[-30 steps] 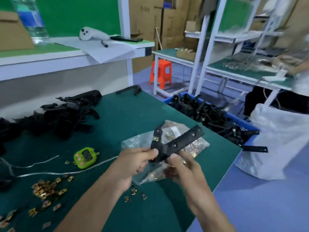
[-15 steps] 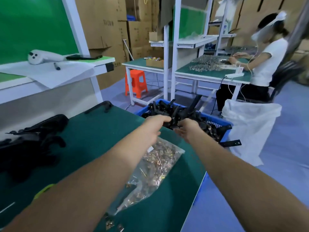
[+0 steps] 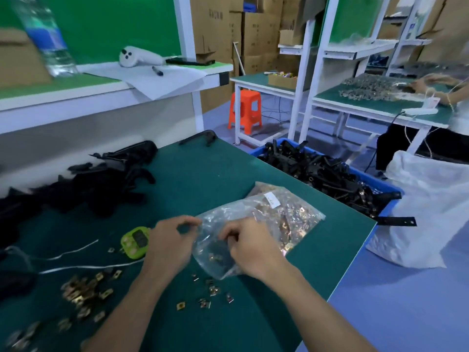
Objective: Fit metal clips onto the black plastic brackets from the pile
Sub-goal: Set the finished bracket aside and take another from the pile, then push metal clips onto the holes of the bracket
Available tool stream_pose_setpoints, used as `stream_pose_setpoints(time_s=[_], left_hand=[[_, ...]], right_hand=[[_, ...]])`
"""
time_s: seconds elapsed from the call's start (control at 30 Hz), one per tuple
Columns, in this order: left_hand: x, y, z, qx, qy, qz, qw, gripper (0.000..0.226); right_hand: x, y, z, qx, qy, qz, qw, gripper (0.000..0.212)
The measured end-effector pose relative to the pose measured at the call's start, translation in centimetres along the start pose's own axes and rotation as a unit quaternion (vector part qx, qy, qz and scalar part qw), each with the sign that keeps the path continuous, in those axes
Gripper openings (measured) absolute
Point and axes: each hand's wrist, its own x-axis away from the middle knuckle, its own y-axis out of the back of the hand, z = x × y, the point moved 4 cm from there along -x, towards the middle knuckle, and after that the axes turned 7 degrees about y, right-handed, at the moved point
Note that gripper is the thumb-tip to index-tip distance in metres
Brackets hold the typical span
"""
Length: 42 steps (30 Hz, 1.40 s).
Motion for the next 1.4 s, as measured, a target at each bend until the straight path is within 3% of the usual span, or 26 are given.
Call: stream_pose_setpoints(time_s=[0.1,0.2,0.27,0.33,0.43,0.6,0.73,0.97,1.13,1.27,1.4], left_hand=[[1.7,1.9,3.2,0.034,0.049,0.002,0.998,0.028],[3.5,3.8,6.0,0.047,0.081,-0.003,0.996,0.027],[4.6,5.1,7.3,0.048,0.089,-0.016,0.995,0.027],[5.6,6.4,8.4,0.048,0.1,-0.034,0.993,0.027],[6.9,8.6,10.2,0.036,0.111,-0.077,0.99,0.032],[8.7,12.5,13.6,0.014,0.16,-0.146,0.976,0.034],[9.8,14.1,16.2,0.014,0.205,-0.17,0.964,0.032],[10.8,14.1,17.2,0.035,0.205,-0.16,0.965,0.028],[10.8,13.6,17.2,0.033,0.186,-0.161,0.969,0.029],[10.9,13.4,16.8,0.017,0.166,-0.172,0.971,0.032],[11.0,13.3,17.0,0.016,0.153,-0.195,0.969,0.029]], right_hand=[[0.6,-2.7,0.6,0.068,-0.029,0.059,0.996,0.046],[-0.2,-4.0,-0.1,0.171,-0.072,0.056,0.981,0.033],[-1.0,-4.5,-0.7,0.27,-0.098,0.087,0.954,0.03],[-1.8,-4.7,-1.1,0.357,-0.114,0.171,0.911,0.03],[-2.8,-4.5,-1.3,0.392,-0.121,0.255,0.876,0.028],[-3.2,-4.7,-0.7,0.449,-0.085,0.248,0.854,0.021],[-2.2,-6.0,1.0,0.39,-0.073,0.2,0.896,0.045],[-0.7,-9.2,4.4,0.331,-0.004,0.216,0.919,0.034],[1.0,-10.7,6.1,0.325,0.063,0.236,0.914,0.04],[2.4,-9.8,5.1,0.154,0.102,0.215,0.959,0.059],[4.9,-9.0,2.9,0.048,0.092,0.103,0.989,0.046]])
